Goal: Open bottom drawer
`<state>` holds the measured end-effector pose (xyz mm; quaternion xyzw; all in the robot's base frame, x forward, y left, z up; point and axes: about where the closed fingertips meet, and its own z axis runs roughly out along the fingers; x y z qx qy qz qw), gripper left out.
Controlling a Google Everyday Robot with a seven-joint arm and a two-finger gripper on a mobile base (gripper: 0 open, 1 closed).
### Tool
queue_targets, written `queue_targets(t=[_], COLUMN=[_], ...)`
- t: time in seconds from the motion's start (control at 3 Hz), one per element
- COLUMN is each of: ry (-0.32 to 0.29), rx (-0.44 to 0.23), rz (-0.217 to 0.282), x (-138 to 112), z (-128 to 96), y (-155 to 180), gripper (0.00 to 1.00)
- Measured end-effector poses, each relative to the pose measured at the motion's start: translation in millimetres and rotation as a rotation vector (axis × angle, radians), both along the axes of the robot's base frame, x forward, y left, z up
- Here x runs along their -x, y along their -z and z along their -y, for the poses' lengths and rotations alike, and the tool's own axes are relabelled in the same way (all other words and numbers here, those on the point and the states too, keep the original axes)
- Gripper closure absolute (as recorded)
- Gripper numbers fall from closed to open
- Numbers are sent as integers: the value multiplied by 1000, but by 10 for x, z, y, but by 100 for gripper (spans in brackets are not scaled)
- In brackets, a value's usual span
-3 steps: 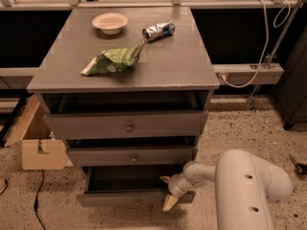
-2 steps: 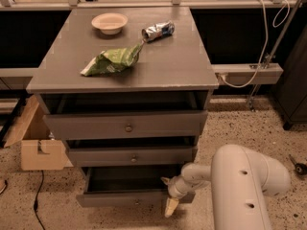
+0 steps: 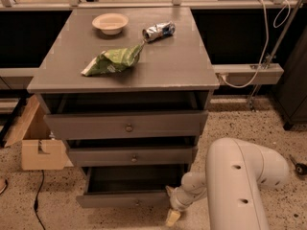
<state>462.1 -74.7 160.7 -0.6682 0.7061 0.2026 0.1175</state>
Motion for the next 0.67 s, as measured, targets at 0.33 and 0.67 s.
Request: queue_targets(t=[0.33,0.67], ry=[10,10], rx=[0,0], rz=[-23,-23], x=[83,82], z=[14,13], y=[-50,-134], gripper=[47,70])
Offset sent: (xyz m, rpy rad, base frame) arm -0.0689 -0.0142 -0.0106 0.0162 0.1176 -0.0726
